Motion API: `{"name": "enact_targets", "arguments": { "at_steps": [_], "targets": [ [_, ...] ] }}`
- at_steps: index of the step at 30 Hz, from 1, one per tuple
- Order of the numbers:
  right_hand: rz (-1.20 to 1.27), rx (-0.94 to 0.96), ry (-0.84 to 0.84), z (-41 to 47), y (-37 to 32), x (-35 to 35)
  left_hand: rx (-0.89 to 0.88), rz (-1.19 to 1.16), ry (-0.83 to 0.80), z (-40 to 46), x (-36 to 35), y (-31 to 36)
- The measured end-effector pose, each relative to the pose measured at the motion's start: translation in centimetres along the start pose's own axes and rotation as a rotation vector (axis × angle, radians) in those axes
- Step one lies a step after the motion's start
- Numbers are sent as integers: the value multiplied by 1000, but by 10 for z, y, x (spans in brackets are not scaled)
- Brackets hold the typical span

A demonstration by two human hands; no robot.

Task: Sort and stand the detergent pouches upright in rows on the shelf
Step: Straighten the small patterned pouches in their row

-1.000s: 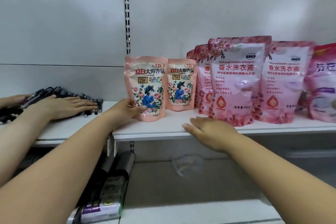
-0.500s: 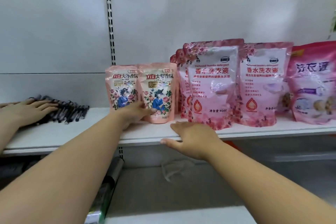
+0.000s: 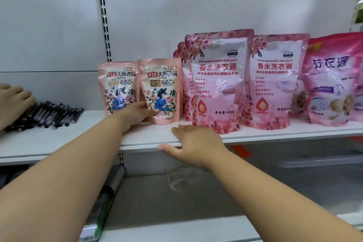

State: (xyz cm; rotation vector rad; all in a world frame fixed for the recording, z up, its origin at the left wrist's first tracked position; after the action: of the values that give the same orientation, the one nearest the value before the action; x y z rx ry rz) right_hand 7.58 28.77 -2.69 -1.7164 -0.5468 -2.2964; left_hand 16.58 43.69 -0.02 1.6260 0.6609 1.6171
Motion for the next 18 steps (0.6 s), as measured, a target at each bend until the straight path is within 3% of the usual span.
{"name": "enact_targets", "arguments": {
  "at_steps": [14,18],
  "targets": [
    [25,-12,15,1,0,0,43,144,92,16,4,-3],
    [36,-11,-4,0,-1,-3,27,20,100,15,-1,-1]
  ]
}}
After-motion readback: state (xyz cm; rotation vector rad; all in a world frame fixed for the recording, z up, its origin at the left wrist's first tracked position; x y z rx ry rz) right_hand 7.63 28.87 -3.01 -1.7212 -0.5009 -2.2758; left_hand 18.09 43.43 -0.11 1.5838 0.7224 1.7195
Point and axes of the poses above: each hand's wrist, its own z-axis towards the middle knuckle, its own x-axis out of the back of the hand, y = z × x, the point moved 3 cm from there along z, towards the middle knuckle, and after that the axes turned 8 degrees about -y, right-handed, at the moved point
